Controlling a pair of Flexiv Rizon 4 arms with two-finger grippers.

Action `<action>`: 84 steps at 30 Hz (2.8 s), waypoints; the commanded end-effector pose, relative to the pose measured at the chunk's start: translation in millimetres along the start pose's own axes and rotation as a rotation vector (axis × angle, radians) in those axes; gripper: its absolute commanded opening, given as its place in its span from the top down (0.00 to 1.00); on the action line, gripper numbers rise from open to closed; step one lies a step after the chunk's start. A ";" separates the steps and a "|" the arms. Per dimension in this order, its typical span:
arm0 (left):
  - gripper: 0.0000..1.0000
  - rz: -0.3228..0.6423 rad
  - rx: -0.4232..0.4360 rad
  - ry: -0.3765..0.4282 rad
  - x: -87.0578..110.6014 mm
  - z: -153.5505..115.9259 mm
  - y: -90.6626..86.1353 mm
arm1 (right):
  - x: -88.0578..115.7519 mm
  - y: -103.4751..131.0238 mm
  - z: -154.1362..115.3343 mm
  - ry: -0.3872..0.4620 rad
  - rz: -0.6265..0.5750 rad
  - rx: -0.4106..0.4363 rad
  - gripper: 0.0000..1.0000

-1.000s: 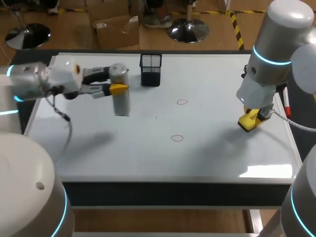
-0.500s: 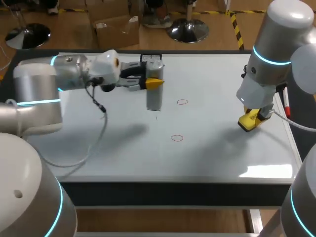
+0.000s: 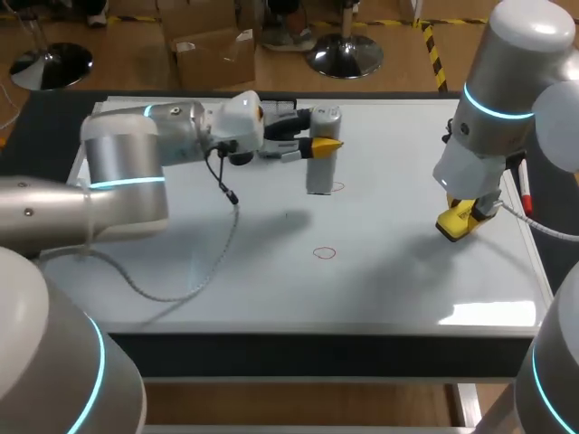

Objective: Pick up the inspection probe, press it on each red-marked spot on the whiteboard one by one, put down the probe, pick up the eraser, and wipe off all the red marks.

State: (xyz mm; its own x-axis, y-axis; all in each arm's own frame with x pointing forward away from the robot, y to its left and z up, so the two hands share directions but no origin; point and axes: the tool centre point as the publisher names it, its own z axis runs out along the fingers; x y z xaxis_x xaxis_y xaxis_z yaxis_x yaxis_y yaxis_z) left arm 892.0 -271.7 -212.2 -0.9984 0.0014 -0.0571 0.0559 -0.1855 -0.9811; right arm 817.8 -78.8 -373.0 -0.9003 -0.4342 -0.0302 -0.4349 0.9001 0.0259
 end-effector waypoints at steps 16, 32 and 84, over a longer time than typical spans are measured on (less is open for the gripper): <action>1.00 0.016 -0.015 -0.003 -42.2 28.8 35.5 | -0.5 -0.5 -0.4 0.003 -0.001 0.002 1.00; 1.00 -0.001 -0.007 -0.017 -51.8 22.5 56.7 | -0.5 -0.5 -0.4 0.003 -0.001 0.002 1.00; 1.00 -0.062 -0.032 0.032 -66.4 27.9 -4.2 | -0.5 -0.5 -0.4 0.003 -0.001 0.002 1.00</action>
State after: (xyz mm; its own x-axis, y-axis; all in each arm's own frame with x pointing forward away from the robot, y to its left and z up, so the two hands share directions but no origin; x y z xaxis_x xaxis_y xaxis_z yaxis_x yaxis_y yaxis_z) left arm 955.0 -303.0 -214.9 -0.9991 0.0430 0.0050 -0.0127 -0.1802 -0.9835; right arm 818.2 -78.5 -373.4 -0.9003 -0.4342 -0.0296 -0.4349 0.9001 0.0258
